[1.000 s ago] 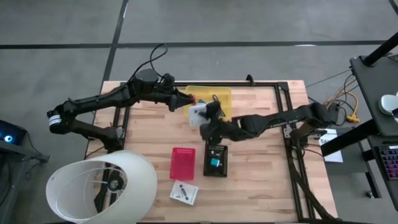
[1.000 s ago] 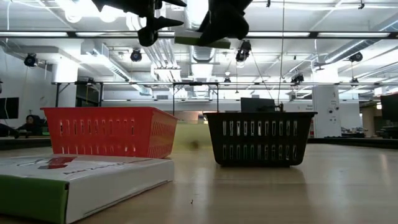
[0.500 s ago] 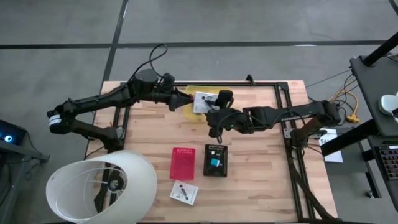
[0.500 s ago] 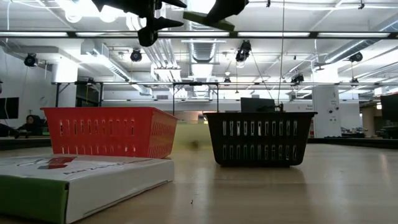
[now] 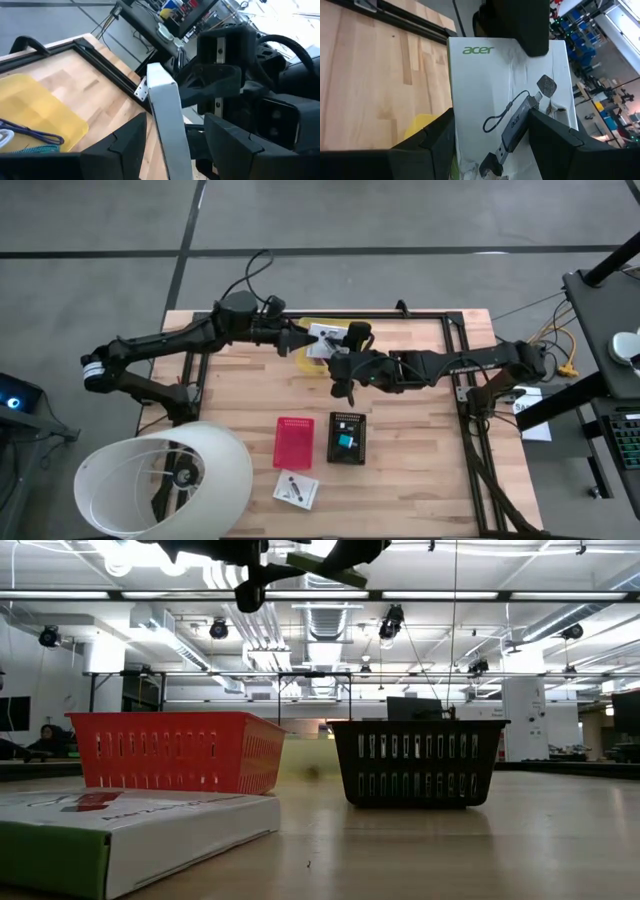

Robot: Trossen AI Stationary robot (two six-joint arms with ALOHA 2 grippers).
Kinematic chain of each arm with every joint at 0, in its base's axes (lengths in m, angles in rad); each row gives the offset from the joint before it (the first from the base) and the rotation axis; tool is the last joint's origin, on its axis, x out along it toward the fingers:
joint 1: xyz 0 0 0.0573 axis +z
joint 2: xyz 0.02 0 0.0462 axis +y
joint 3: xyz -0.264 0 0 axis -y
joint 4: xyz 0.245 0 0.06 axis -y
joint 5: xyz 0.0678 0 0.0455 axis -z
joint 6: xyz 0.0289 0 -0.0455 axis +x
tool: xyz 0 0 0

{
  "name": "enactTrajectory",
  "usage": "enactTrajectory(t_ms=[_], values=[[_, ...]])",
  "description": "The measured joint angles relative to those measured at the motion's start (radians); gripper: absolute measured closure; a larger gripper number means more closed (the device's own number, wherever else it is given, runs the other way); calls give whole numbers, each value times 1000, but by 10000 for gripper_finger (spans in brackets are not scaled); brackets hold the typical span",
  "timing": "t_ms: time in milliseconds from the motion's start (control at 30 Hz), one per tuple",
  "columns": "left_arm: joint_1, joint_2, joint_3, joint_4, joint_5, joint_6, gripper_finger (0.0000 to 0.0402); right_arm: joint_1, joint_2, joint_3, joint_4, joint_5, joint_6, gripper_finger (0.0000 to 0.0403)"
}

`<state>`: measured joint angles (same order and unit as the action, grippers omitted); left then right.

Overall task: Pick and place items into bin
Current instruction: Put the right card reader box into the red bin

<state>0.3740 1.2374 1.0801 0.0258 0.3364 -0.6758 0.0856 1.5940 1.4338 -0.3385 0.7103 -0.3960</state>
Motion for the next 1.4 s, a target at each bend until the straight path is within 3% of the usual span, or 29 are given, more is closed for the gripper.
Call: enactTrajectory(t_ms=[267,567,833,1133,1400], values=[[-1,24,0,4,1,-2,234,1,0,0,13,-1,-9,202],[0,30,1,18,10,-16,376,0,0,-1,12,7,-72,202],[22,32,1,14,87,-23,376,16,0,1,-33,27,33,164],[59,28,0,-10,146,-20,376,82,-6,31,-331,53,246,122],[82,44,2,-136,381,-18,376,134,-40,51,-646,48,519,128]])
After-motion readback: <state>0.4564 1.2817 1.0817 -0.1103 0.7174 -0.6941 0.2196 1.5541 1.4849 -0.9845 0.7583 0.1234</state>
